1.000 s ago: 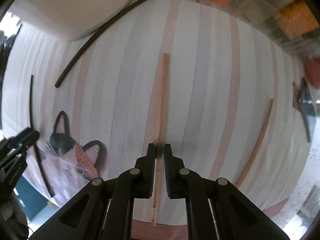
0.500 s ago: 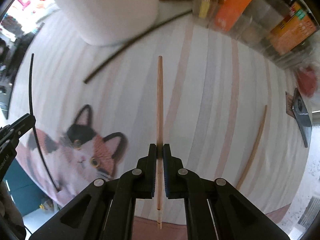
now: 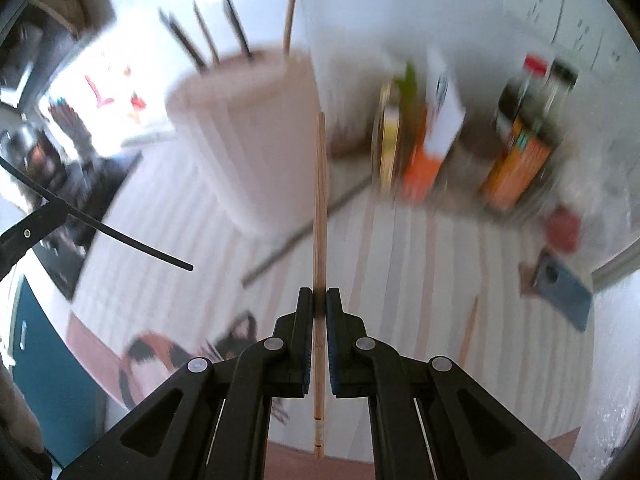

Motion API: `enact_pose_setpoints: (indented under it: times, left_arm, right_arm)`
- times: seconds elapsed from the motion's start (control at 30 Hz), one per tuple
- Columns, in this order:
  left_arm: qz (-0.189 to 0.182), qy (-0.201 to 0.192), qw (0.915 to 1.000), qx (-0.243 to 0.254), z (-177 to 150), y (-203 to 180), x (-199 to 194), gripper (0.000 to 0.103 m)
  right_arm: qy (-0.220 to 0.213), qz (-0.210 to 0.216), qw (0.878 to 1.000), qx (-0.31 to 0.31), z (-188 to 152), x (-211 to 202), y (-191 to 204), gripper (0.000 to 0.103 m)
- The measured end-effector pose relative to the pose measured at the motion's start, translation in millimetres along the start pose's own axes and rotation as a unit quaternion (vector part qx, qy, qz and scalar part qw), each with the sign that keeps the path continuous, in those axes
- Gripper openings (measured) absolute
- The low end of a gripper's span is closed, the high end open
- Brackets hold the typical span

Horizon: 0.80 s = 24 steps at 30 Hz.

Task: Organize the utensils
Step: 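Lift the dark chopstick with the left tool and carry it toward the holder, then drop the dark chopstick into the holder with the left tool while the right tool drops its wooden chopstick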

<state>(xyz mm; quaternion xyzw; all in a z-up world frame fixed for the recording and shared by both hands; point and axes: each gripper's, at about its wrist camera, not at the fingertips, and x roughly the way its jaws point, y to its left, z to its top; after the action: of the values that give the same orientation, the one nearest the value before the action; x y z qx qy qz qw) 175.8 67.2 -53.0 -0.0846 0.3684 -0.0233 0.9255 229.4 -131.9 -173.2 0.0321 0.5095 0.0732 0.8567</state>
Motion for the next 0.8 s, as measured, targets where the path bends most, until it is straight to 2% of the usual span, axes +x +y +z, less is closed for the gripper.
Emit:
enact_pose_setpoints:
  times: [0.03,0.17,0.3,0.43,0.57,0.8]
  left_arm:
    - [-0.004,-0.009,1.0,0.0,6.6,8.9,2.1,0.003]
    - [-0.025,-0.037,0.999,0.004,35.1,3.7,-22.6,0.003]
    - [-0.047,-0.062,0.9969,0.012,67.1,-2.5,-45.3,0.003]
    - [-0.064,-0.086,0.994,0.02,100.6,-11.4,-50.1,0.003]
    - [-0.071,-0.092,0.9926,0.035,129.5,-22.6,-29.1,0.003]
    - [-0.063,-0.043,0.9949,0.066,151.5,-27.0,45.2,0.003]
  right_arm:
    - [-0.013,0.003,1.0,0.004,5.2,-6.6,1.6,0.007]
    - [-0.064,0.015,0.998,0.018,46.0,-32.2,7.7,0.007]
    - [-0.102,0.031,0.994,0.027,87.7,-59.1,10.7,0.007]
    - [-0.133,0.048,0.989,0.035,128.9,-73.7,18.4,0.007]
    - [-0.16,0.058,0.984,0.058,170.6,-68.3,20.2,0.007]
    - [-0.209,0.046,0.973,0.093,217.8,-34.5,17.0,0.007]
